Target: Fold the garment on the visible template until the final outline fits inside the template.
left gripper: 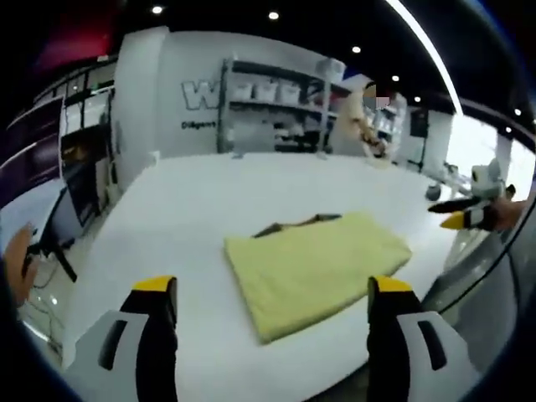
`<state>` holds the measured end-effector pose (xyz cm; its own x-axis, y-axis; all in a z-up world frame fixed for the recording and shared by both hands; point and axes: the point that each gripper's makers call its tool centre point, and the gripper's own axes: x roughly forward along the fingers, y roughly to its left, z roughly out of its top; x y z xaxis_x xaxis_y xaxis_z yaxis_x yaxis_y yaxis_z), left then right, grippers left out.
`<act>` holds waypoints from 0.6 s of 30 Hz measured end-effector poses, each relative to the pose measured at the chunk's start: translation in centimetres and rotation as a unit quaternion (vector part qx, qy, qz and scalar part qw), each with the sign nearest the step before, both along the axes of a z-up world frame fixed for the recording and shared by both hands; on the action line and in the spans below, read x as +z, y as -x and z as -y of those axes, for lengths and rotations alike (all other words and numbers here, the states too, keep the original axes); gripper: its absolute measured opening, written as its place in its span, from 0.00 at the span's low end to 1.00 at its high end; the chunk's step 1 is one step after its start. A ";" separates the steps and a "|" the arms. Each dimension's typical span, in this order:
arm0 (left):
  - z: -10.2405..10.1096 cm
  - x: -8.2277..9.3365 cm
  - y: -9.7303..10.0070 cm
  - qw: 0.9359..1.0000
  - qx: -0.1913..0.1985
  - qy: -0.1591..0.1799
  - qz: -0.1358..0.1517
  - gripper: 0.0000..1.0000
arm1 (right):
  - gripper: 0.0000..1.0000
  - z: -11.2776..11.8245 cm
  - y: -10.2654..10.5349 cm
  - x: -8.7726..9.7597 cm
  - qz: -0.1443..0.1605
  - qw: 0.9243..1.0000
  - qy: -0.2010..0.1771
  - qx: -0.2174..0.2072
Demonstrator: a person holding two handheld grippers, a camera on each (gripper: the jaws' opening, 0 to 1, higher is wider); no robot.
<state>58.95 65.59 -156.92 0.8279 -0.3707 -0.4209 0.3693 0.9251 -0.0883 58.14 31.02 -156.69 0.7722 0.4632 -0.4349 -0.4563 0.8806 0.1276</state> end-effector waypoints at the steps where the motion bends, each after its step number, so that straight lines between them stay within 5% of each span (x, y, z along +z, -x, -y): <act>1: 0.1 -0.1 0.1 1.000 -0.003 -0.001 -0.002 0.89 | 0.84 0.0 0.0 0.0 0.000 1.000 -0.002 -0.001; 11: 0.9 -0.6 0.9 1.000 -0.008 0.004 -0.014 0.88 | 0.78 -0.7 1.4 -1.3 -0.041 0.999 -0.014 0.008; 18: 0.7 -1.2 1.2 1.000 -0.004 0.000 -0.026 0.85 | 0.76 -1.0 1.3 -1.0 -0.039 0.999 -0.021 0.014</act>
